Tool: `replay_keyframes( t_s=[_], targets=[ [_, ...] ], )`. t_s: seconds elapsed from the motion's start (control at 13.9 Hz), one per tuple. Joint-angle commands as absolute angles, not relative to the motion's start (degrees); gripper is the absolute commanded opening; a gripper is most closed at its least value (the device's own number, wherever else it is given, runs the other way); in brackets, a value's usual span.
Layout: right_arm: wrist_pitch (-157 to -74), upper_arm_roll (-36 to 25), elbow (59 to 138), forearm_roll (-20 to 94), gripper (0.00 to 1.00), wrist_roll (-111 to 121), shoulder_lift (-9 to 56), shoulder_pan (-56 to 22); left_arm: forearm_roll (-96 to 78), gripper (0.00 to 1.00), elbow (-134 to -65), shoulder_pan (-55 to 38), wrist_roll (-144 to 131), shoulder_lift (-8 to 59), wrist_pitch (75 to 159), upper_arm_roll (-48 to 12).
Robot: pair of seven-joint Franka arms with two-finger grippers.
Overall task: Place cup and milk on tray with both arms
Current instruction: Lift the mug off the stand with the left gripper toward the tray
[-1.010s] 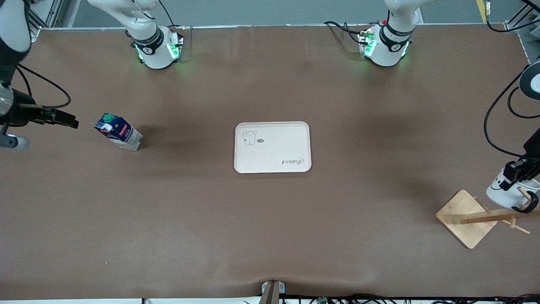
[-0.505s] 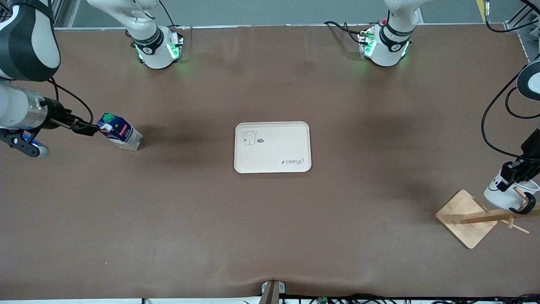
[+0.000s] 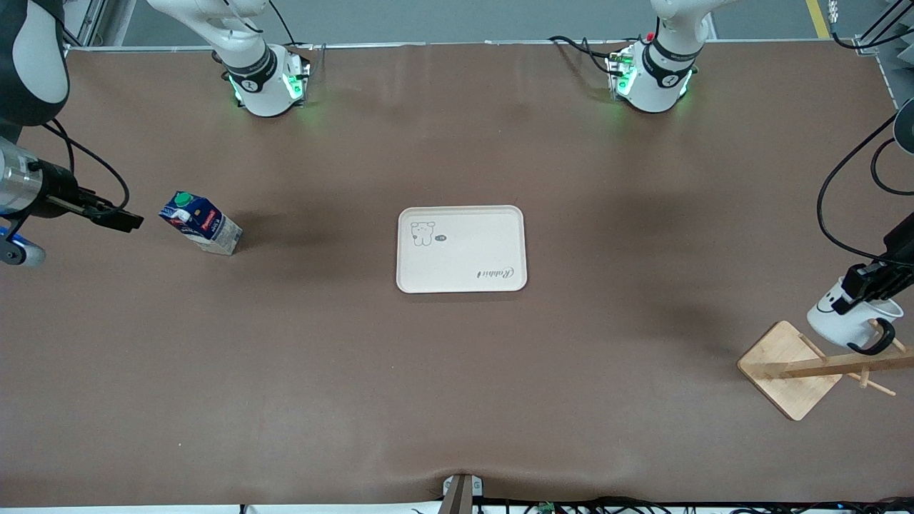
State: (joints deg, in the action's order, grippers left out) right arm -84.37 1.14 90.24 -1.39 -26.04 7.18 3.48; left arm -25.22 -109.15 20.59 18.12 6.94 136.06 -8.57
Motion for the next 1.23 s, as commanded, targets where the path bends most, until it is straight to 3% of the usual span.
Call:
replay_keyframes(
  t_s=[0.0, 0.36, 0.65, 0.87, 1.15],
  targets=[
    [-83.4, 1.6, 87.9, -2.4, 1.0, -25.6, 8.7, 3.7, -17.2, 0.0, -104.9, 20.6, 11.5, 4.4, 129.8, -12.0],
    [-82.4, 1.5, 91.4, -1.5, 1.0, -17.0, 8.6, 6.3, -8.9, 0.0, -101.4, 20.6, -3.7, 4.3, 121.3, -20.4],
    [-86.6, 1.5, 106.8, -1.5, 1.0, -15.6, 4.3, 7.5, -4.5, 0.0, -100.5, 20.4, -19.0, 5.8, 117.3, -29.6],
    [-95.8, 1.6, 118.7, -1.6, 1.0, -14.8, -1.0, 6.9, -4.0, 0.0, -100.6, 18.7, -25.7, 7.6, 116.9, -34.9],
    [-103.9, 1.5, 125.8, -1.6, 1.0, -10.7, -3.4, 8.2, 0.9, 0.0, -99.1, 6.8, -41.9, 13.8, 117.3, -35.0]
  ],
)
